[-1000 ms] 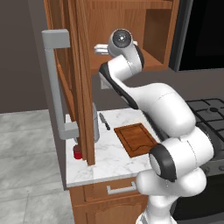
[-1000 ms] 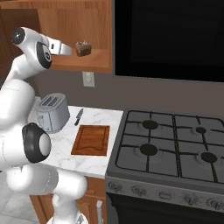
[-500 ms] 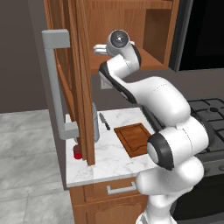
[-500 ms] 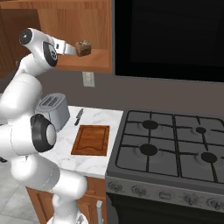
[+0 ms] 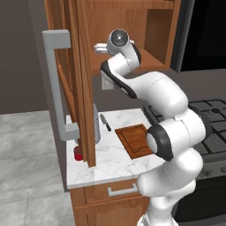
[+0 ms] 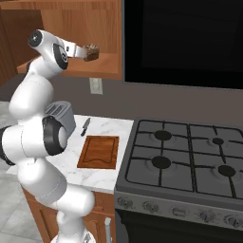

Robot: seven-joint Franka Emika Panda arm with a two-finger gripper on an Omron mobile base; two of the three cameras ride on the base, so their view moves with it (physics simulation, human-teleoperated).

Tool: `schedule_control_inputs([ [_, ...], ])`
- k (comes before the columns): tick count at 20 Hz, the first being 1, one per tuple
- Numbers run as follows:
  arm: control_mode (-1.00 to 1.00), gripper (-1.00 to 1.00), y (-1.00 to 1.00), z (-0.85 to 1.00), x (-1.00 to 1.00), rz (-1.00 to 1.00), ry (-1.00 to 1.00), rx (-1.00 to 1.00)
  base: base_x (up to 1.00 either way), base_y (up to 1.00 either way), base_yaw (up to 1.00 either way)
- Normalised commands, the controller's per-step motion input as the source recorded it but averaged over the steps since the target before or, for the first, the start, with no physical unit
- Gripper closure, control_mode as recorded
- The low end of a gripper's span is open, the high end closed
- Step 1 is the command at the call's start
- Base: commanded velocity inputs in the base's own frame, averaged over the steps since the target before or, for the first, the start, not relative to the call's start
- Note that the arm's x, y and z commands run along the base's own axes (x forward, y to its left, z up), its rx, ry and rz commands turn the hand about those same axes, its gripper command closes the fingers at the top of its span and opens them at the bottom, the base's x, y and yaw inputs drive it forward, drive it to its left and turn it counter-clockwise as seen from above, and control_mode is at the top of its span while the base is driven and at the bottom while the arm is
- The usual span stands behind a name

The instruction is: Pick the bread, place it on the cutting board, pick the jam, place it on the counter, and close the cabinet.

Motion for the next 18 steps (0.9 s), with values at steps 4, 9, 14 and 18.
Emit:
schedule_control_inputs([
  [4,-1.00,-1.00,-0.07,0.00,0.28,0.00,0.00,0.00,0.00,0.00,0.00],
  [9,-1.00,-1.00,-0.07,0.00,0.25,0.00,0.00,0.00,0.00,0.00,0.00],
  [14,-1.00,-1.00,-0.07,0.00,0.23,0.00,0.00,0.00,0.00,0.00,0.00],
  [18,-1.00,-1.00,-0.05,0.00,0.22,0.00,0.00,0.00,0.00,0.00,0.00],
])
